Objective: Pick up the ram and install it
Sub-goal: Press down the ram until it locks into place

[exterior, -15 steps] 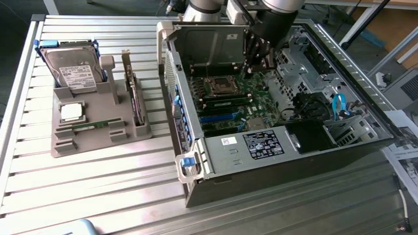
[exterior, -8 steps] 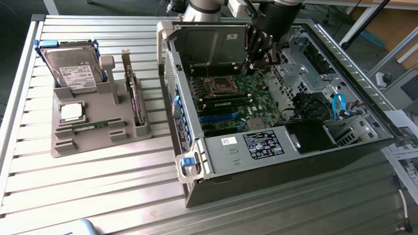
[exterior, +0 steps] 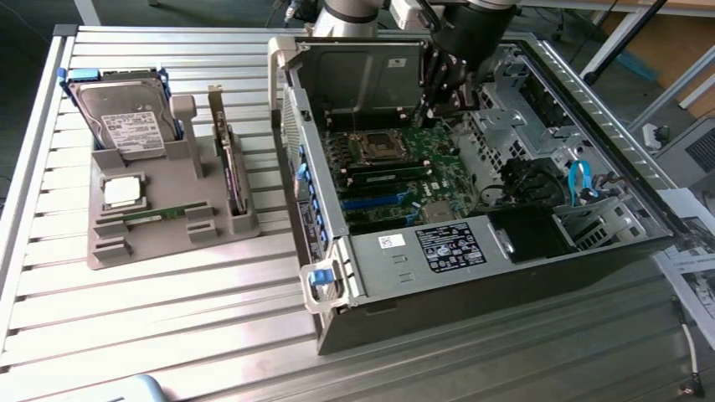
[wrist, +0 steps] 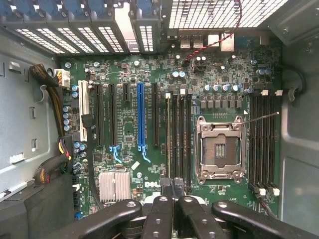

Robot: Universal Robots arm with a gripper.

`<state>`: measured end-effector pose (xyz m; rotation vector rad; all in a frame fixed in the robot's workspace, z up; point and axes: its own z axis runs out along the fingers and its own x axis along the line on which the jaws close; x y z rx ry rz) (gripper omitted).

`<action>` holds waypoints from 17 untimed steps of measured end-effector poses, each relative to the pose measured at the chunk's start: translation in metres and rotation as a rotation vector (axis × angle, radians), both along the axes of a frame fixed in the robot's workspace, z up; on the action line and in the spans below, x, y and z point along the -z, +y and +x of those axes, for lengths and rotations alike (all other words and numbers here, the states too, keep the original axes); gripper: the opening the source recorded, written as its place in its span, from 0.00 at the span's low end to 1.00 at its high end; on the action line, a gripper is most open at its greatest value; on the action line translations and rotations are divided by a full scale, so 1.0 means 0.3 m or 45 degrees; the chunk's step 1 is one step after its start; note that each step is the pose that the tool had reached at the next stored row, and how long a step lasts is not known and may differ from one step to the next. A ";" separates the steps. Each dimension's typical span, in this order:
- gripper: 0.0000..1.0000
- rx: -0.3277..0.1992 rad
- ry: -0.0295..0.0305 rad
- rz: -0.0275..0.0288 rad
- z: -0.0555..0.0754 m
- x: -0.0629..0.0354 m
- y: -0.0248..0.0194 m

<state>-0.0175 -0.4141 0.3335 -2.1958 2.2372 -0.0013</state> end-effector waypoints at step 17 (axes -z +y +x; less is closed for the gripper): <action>0.11 0.245 0.0001 0.0000 0.000 0.000 0.000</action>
